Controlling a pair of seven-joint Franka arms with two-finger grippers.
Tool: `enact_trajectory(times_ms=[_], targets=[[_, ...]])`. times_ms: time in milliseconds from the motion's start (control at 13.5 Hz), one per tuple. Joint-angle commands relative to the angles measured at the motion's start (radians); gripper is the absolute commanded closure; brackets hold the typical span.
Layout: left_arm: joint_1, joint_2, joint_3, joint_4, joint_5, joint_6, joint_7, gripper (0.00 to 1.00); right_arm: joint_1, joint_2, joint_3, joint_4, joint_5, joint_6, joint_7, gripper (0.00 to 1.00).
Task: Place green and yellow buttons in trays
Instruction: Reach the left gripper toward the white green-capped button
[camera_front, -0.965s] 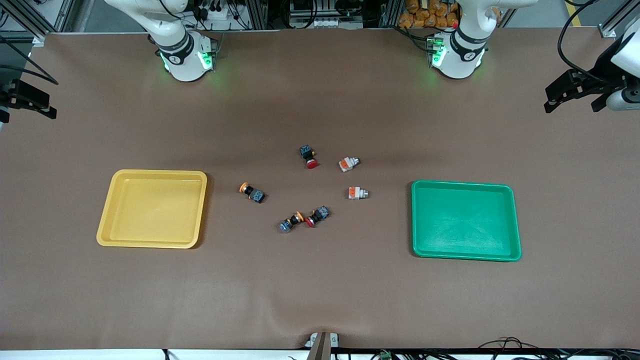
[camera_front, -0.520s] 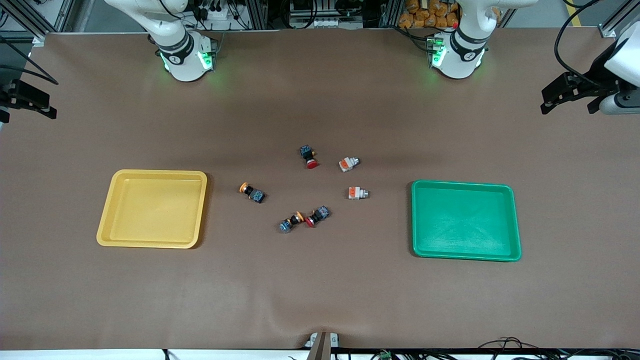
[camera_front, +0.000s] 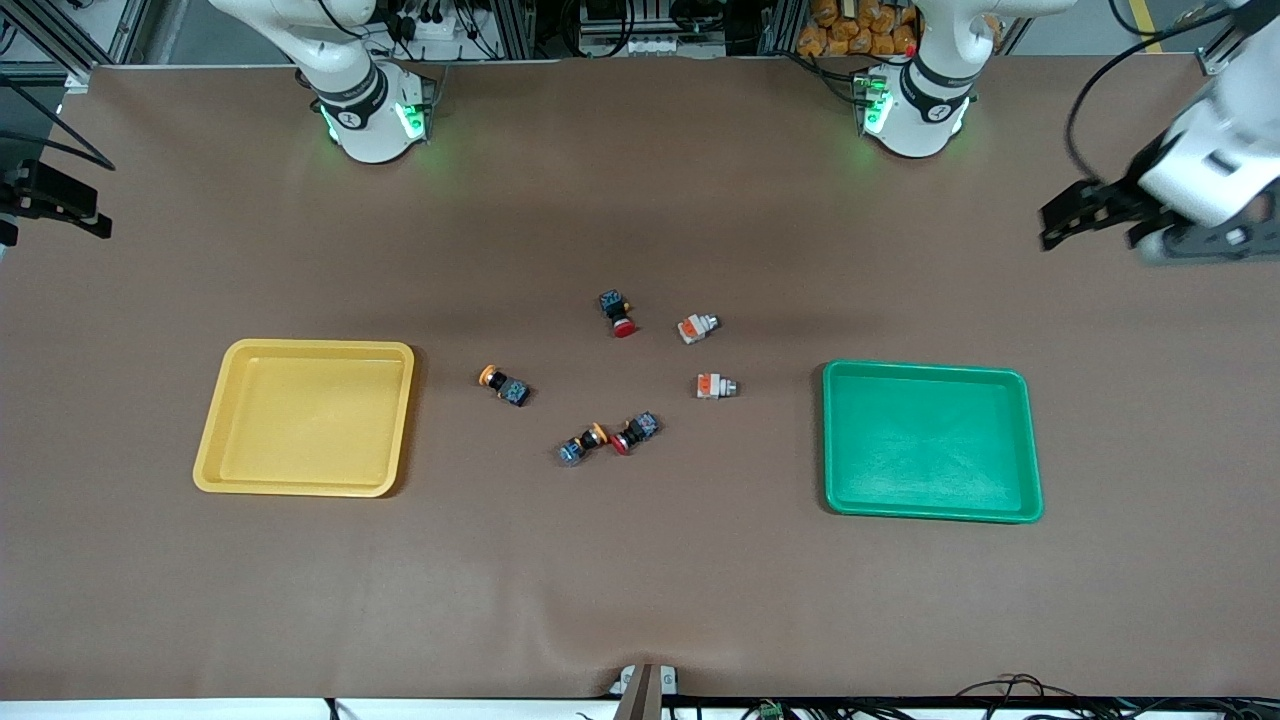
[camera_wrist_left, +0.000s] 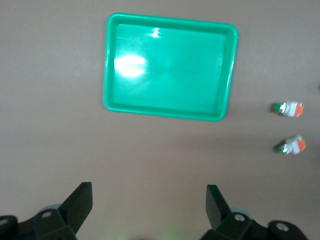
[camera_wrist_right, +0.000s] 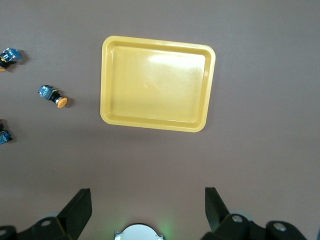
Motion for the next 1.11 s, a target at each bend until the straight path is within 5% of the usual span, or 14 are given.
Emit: enact_trajectory(times_ms=[0, 520, 1039], targets=[[-0.006, 0.007, -0.086, -0.125, -0.019, 0.171, -0.136, 0.0, -0.029, 0.023, 0.018, 0.012, 0.013, -0.008, 0.0, 0.0], [-0.016, 0.309, -0.316, -0.142, -0.004, 0.495, -0.523, 0.0, -0.031, 0.041, 0.018, 0.013, 0.0, -0.006, 0.003, 0.0], [-0.133, 0.565, -0.324, -0.124, 0.146, 0.767, -0.687, 0.0, -0.035, 0.139, 0.018, 0.016, -0.013, 0.021, -0.005, 0.0]])
